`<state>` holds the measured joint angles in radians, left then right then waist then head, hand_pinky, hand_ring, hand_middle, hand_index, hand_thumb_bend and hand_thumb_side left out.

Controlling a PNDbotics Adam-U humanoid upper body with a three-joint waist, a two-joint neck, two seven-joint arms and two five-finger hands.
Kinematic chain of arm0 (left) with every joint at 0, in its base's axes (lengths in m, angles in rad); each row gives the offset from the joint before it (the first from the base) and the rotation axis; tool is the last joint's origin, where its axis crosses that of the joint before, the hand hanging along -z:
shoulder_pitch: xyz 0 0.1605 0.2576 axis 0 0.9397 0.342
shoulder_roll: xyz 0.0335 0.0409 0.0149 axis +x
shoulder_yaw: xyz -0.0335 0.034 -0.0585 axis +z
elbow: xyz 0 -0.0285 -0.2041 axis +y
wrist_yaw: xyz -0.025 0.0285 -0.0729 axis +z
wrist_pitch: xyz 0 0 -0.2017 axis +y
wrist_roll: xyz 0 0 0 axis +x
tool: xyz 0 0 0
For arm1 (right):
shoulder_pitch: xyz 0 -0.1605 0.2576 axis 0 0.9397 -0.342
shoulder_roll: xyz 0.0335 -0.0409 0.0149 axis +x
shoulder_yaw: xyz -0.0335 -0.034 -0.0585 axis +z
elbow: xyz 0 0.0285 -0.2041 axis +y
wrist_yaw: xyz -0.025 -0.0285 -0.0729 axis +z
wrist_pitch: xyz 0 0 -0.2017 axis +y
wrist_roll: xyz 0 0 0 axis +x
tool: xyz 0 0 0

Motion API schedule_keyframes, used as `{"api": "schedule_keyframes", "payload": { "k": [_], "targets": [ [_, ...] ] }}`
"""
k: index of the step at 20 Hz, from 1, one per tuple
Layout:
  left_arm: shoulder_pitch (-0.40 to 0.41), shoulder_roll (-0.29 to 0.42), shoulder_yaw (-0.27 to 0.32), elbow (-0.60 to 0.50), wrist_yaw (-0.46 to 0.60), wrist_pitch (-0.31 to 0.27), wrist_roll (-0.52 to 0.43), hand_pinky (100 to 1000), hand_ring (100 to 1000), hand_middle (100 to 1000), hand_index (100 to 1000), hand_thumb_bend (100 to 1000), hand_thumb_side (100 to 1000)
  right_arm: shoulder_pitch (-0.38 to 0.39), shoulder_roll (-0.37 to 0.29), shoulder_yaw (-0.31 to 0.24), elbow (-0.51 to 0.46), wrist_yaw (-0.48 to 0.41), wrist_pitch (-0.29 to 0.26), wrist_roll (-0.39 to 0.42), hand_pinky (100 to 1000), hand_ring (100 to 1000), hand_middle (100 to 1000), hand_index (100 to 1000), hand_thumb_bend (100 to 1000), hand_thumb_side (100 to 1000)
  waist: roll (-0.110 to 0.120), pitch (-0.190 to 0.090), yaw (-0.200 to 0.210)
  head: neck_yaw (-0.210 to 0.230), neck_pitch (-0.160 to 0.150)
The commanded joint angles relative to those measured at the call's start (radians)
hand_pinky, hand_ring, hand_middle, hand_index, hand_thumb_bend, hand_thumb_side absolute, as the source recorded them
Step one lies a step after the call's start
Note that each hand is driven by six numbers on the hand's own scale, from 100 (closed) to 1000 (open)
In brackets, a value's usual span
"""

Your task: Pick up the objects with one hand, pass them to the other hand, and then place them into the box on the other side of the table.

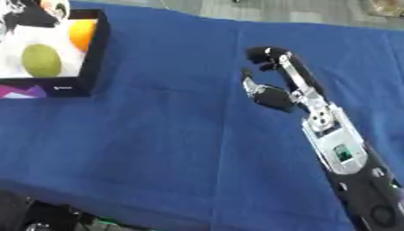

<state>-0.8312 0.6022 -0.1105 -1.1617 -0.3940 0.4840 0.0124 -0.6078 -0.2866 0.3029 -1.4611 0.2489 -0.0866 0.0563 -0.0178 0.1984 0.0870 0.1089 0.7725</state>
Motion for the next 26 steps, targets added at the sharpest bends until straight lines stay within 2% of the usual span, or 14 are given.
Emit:
{"api": "schedule_keyframes", "payload": {
  "k": [1,6,10,11,15,16,17,18,19,20,21,24,26],
  "targets": [
    [-0.02,0.015,0.023,0.031,0.005,-0.008,0.027,610,548,475,403,217,119,-0.019,-0.006,-0.003,-0.029,-0.011,-0.001,-0.005,775,796,721,798,114,302,0.002,-0.015,-0.002,-0.001,-0.002],
    [-0.017,0.014,0.029,0.072,0.014,-0.01,0.056,610,549,476,407,212,122,-0.018,-0.007,-0.003,-0.033,-0.013,-0.001,-0.006,775,796,721,795,115,303,0.001,-0.014,-0.006,0.001,-0.002],
    [-0.015,0.014,0.035,0.097,0.013,-0.007,0.08,621,566,497,445,223,118,-0.018,-0.008,-0.003,-0.034,-0.014,-0.002,-0.006,775,796,721,799,115,302,0.002,-0.013,-0.008,0.005,-0.002],
    [-0.014,0.015,0.036,0.104,0.012,-0.004,0.087,633,579,518,473,279,140,-0.018,-0.009,-0.003,-0.034,-0.015,-0.002,-0.006,775,796,721,799,115,301,0.002,-0.013,-0.009,0.006,-0.002],
    [-0.014,0.016,0.037,0.118,-0.002,-0.001,0.104,672,617,575,551,395,203,-0.018,-0.01,-0.003,-0.035,-0.018,-0.003,-0.004,775,795,721,800,114,302,0.003,-0.014,-0.009,0.006,-0.002],
    [-0.013,0.016,0.038,0.121,-0.007,0.002,0.111,694,651,610,600,453,253,-0.018,-0.01,-0.002,-0.036,-0.018,-0.003,-0.003,775,795,721,800,114,303,0.003,-0.014,-0.009,0.006,-0.002],
    [-0.012,0.015,0.038,0.122,-0.011,0.004,0.114,727,708,676,671,555,353,-0.018,-0.01,-0.002,-0.036,-0.019,-0.004,-0.003,775,795,721,801,114,303,0.003,-0.014,-0.009,0.006,-0.002],
    [-0.011,0.015,0.037,0.123,-0.014,0.007,0.114,750,742,720,705,622,410,-0.018,-0.01,-0.002,-0.036,-0.019,-0.004,-0.002,776,795,721,801,114,303,0.003,-0.014,-0.009,0.005,-0.002],
    [-0.011,0.017,0.037,0.122,-0.021,0.009,0.119,780,775,760,754,741,484,-0.017,-0.011,-0.002,-0.036,-0.019,-0.004,-0.002,776,795,721,801,113,303,0.003,-0.014,-0.009,0.004,-0.002],
    [-0.011,0.018,0.038,0.121,-0.029,0.01,0.126,780,775,760,754,741,484,-0.017,-0.011,-0.003,-0.036,-0.02,-0.004,-0.002,776,795,721,801,113,303,0.003,-0.014,-0.008,0.003,-0.002],
    [-0.01,0.019,0.038,0.121,-0.037,0.011,0.131,763,755,731,735,793,526,-0.017,-0.011,-0.003,-0.036,-0.02,-0.005,-0.001,776,795,723,802,113,304,0.003,-0.014,-0.008,0.002,-0.002],
    [-0.007,0.022,0.042,0.117,-0.045,0.011,0.134,756,752,729,734,756,541,-0.017,-0.013,-0.005,-0.036,-0.019,-0.006,-0.001,776,796,726,803,114,299,0.005,-0.015,-0.007,0.0,-0.002],
    [-0.003,0.024,0.053,0.096,-0.029,0.01,0.146,746,740,719,731,699,579,-0.018,-0.017,-0.008,-0.039,-0.019,-0.006,-0.003,776,796,726,803,119,293,0.005,-0.017,-0.008,-0.006,-0.002]
  ]
}}
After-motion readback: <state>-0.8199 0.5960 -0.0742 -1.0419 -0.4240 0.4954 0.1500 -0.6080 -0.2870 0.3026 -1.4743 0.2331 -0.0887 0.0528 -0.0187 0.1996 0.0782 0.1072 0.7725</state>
